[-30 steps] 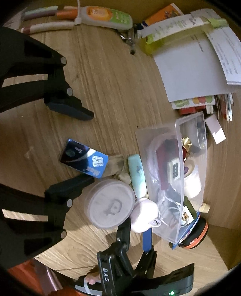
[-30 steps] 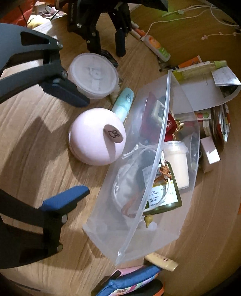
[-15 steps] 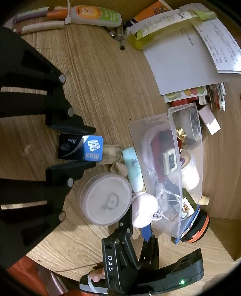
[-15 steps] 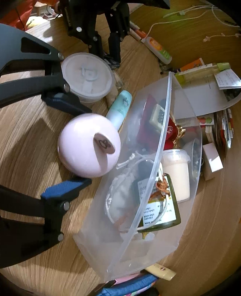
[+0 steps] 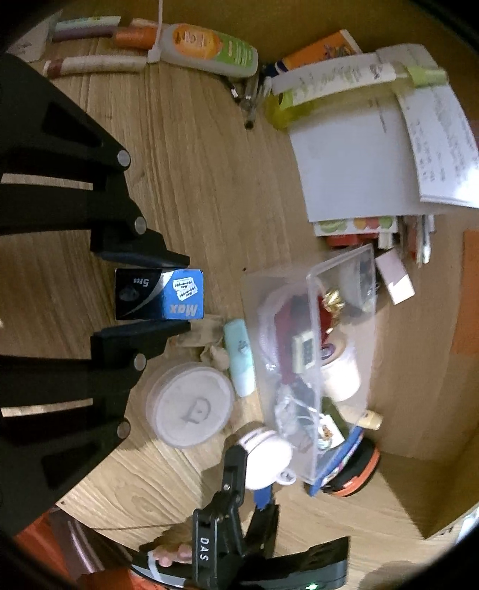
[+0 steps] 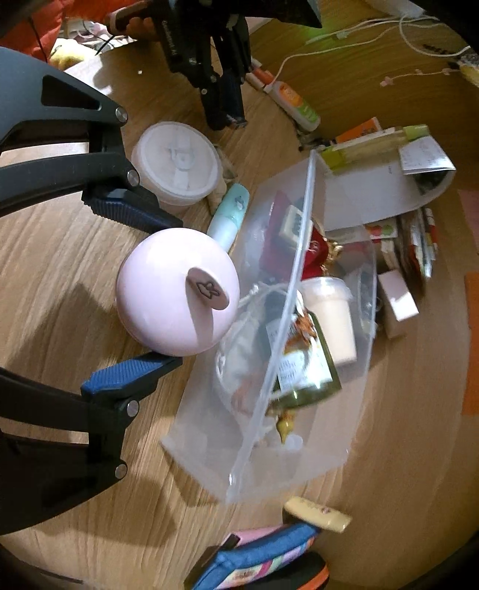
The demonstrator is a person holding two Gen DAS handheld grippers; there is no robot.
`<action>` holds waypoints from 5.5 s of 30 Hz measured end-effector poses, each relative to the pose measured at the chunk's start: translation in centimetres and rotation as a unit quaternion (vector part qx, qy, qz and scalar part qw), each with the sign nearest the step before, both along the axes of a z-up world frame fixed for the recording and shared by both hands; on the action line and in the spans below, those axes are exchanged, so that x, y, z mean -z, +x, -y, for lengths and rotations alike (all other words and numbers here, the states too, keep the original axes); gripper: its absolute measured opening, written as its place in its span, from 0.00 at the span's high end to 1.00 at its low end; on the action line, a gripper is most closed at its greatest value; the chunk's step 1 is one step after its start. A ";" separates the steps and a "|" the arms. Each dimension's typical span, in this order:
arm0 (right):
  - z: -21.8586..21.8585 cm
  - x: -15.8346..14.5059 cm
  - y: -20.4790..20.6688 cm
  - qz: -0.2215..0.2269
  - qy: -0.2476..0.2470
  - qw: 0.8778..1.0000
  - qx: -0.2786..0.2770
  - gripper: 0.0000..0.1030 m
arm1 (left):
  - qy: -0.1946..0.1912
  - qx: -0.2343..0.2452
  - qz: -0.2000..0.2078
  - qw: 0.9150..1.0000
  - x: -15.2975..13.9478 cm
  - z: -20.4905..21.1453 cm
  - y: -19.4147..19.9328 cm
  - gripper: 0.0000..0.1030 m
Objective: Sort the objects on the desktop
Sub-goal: 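Grasp the pink round compact with the right gripper while the left gripper grasps the blue Max card pack, then carry the pink compact and blue card pack into the clear box and release both, then withdraw both grippers from the box toward the desk, then grasp the white lidded tub with the right gripper while the left gripper grasps the small clear vial, then carry the white tub and clear vial into the clear box and release both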
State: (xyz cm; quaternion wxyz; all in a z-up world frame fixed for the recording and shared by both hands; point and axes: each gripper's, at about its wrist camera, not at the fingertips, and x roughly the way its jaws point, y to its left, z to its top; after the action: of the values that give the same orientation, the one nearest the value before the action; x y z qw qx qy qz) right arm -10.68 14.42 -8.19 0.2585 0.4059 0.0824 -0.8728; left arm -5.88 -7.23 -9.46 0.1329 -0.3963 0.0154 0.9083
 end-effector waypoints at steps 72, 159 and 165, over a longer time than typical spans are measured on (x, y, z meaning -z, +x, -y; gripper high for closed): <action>-1.7 -4.0 -10.0 -0.054 -0.046 0.997 0.039 0.41 | 0.081 0.015 0.008 0.997 -3.0 -4.4 -12.9 0.64; -0.4 -1.7 1.2 -0.012 -0.036 0.999 -0.024 0.39 | -0.023 0.006 0.025 0.999 0.8 -1.8 -2.9 0.78; -1.8 -3.1 1.3 -0.033 -0.042 0.999 -0.009 0.39 | 0.006 -0.008 0.001 1.000 -1.2 -0.5 -1.9 0.78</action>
State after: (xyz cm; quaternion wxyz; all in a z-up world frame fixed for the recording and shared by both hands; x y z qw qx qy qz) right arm -9.43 16.20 -5.11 0.2801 0.3650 0.0577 -0.8860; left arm -7.82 -6.69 -8.27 0.1278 -0.3965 0.0065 0.9091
